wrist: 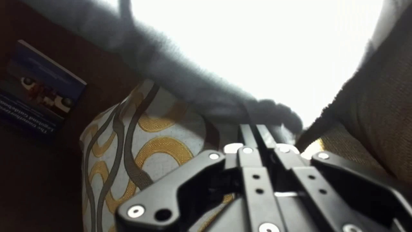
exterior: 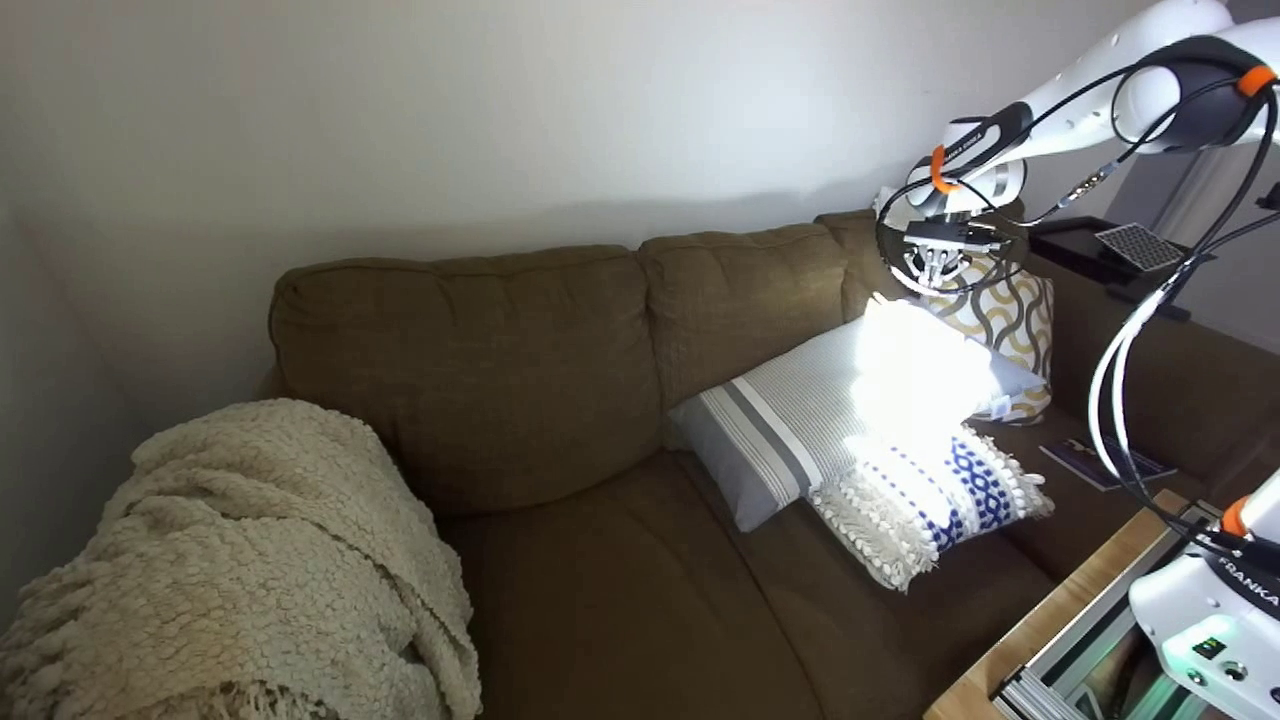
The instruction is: Put the brown pillow on the left corner of the couch then put the gray pillow on the blue pillow
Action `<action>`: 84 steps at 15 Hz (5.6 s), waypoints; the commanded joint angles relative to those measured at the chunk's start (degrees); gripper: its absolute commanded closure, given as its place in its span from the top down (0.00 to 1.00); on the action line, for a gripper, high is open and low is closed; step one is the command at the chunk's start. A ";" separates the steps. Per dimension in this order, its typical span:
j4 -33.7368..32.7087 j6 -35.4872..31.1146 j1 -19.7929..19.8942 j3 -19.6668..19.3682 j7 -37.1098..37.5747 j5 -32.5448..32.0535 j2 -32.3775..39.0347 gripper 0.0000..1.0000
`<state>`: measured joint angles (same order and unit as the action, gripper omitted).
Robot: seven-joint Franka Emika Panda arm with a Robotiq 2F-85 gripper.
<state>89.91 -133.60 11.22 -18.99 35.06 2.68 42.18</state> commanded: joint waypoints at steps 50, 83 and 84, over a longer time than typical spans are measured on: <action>-33.59 -18.37 4.08 -31.65 36.86 -8.84 31.34 0.03; -38.25 11.89 15.46 -21.20 56.87 12.79 17.51 0.03; -39.15 11.38 16.75 -19.41 56.92 11.70 18.37 0.03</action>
<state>55.79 -123.05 22.45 -44.62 90.88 18.30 60.41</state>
